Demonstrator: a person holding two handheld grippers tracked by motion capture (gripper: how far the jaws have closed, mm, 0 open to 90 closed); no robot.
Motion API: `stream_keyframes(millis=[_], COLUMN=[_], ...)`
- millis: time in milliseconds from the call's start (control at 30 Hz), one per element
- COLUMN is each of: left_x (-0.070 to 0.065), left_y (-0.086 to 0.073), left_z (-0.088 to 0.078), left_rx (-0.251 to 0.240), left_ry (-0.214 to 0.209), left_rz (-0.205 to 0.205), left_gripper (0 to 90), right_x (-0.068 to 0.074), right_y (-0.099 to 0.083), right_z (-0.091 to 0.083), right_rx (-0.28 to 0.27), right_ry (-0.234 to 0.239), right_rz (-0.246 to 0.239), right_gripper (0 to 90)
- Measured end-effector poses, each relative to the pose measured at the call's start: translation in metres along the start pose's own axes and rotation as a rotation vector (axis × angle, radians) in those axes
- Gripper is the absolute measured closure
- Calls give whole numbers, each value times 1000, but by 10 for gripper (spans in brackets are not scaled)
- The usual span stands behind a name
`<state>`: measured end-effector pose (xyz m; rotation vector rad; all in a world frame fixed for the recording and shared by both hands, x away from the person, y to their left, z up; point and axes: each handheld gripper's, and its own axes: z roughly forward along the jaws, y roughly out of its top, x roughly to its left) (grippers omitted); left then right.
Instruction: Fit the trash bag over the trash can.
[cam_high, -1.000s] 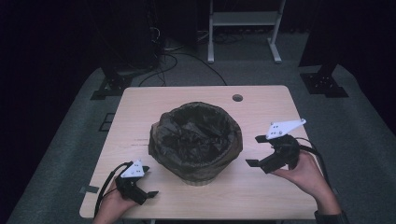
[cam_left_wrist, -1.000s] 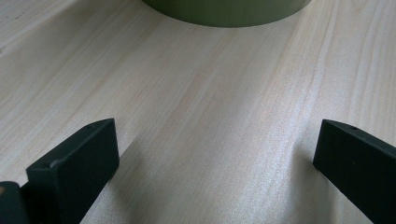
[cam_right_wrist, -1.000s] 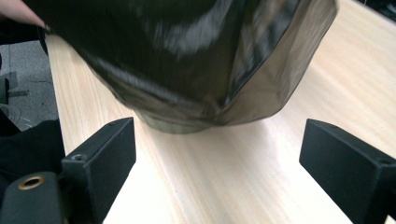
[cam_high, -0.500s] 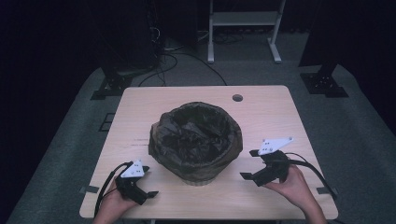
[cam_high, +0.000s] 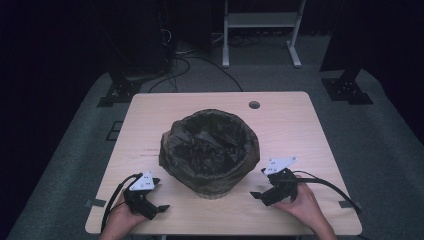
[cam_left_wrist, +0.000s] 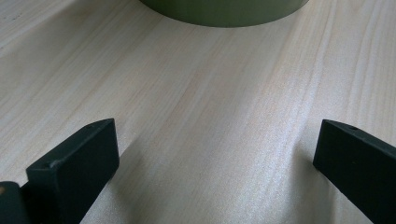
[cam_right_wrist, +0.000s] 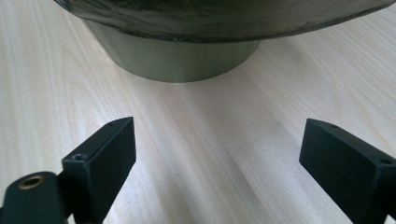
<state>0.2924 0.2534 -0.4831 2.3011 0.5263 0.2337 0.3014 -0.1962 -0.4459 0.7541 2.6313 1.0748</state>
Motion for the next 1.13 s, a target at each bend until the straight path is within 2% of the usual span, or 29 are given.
stream_keyframes(millis=[100, 200, 300, 433, 500, 667, 900, 1133], left_x=[0, 0, 0, 0, 0, 0, 0, 0], left_y=[0, 0, 0, 0, 0, 0, 0, 0], left_z=[0, 0, 0, 0, 0, 0, 0, 0], left_rx=[0, 0, 0, 0, 0, 0, 0, 0], left_ry=[0, -1, -1, -1, -2, -4, -5, -5], left_rz=[0, 0, 1, 1, 2, 3, 3, 3], left_gripper=[0, 0, 0, 0, 0, 0, 0, 0], right_x=[-1, -3, -4, -4, -3, -3, -1, -1], right_y=[-5, -12, -18, -23, -23, -27, -30, -31], right_z=[4, 7, 9, 12, 14, 24, 27, 26], right_rx=[-24, -22, -32, -15, -19, 9, -41, -46], right_ry=[12, -15, -19, -36, -34, -31, -21, -16], right_rz=[25, 25, 35, 28, 23, 18, 18, 22], right_gripper=[93, 93, 93, 93, 93, 93, 93, 93])
